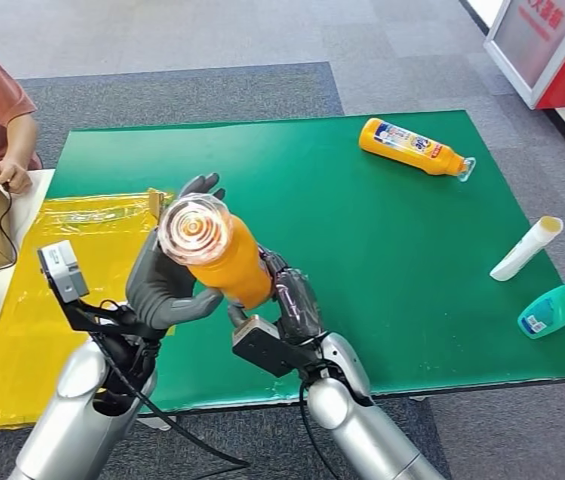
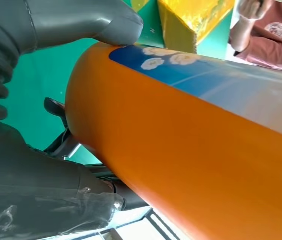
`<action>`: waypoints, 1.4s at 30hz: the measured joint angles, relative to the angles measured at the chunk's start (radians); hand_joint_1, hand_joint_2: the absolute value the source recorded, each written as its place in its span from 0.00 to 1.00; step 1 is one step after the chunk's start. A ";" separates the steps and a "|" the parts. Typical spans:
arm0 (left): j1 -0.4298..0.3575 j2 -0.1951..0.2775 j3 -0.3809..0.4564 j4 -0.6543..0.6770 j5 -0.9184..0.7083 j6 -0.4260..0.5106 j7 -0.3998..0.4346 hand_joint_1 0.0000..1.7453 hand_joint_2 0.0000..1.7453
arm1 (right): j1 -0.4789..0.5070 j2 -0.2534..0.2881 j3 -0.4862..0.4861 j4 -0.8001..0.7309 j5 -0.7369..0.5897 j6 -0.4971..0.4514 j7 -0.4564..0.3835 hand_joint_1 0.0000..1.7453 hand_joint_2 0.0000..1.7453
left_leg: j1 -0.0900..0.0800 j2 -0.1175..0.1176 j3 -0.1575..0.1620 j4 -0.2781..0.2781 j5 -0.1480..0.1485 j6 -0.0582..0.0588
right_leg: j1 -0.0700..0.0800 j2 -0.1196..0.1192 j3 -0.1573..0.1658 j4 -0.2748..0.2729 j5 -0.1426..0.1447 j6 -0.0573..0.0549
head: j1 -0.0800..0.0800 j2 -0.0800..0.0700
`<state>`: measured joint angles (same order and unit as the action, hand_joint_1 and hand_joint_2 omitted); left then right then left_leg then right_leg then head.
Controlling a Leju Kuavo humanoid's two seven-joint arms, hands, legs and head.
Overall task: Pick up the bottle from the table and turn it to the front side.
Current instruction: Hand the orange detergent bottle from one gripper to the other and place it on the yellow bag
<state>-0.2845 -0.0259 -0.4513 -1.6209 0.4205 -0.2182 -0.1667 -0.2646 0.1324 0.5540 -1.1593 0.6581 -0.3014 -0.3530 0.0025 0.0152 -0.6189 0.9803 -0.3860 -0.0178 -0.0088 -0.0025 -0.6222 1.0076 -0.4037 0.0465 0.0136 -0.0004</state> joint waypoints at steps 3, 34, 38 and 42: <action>-0.024 0.015 -0.015 0.000 -0.093 0.023 0.023 0.00 1.00 | 0.001 0.000 -0.001 0.009 0.013 -0.008 0.006 1.00 1.00 | 0.000 0.000 0.000 0.000 0.000 0.000 | 0.000 0.000 0.000 0.000 0.000 0.000 | 0.000 0.000; -0.078 0.068 -0.059 -0.006 -0.332 0.135 0.017 1.00 1.00 | 0.013 0.000 -0.015 -0.008 0.079 -0.039 0.041 0.00 1.00 | 0.000 0.000 0.000 0.000 0.000 0.000 | 0.000 0.000 0.000 0.000 0.000 0.000 | 0.000 0.000; -0.025 0.065 -0.027 -0.065 -0.704 0.411 -0.029 1.00 1.00 | 0.037 -0.001 -0.026 -0.029 0.042 -0.021 0.068 0.00 1.00 | 0.000 0.000 0.000 0.000 0.000 0.000 | 0.000 0.000 0.000 0.000 0.000 0.000 | 0.000 0.000; 0.030 0.064 0.016 -0.127 -1.276 0.642 0.022 1.00 1.00 | 0.057 -0.001 -0.065 -0.084 0.006 0.005 0.083 0.00 1.00 | 0.000 0.000 -0.001 0.000 0.000 0.000 | 0.000 0.000 0.000 0.000 -0.001 0.000 | 0.000 0.000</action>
<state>-0.2543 0.0385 -0.4354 -1.7482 -0.8554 0.4237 -0.1450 -0.2074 0.1309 0.4889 -1.2429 0.6642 -0.2968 -0.2696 0.0025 0.0154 -0.6196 0.9803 -0.3860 -0.0180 -0.0088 -0.0026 -0.6223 1.0077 -0.4043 0.0464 0.0136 -0.0004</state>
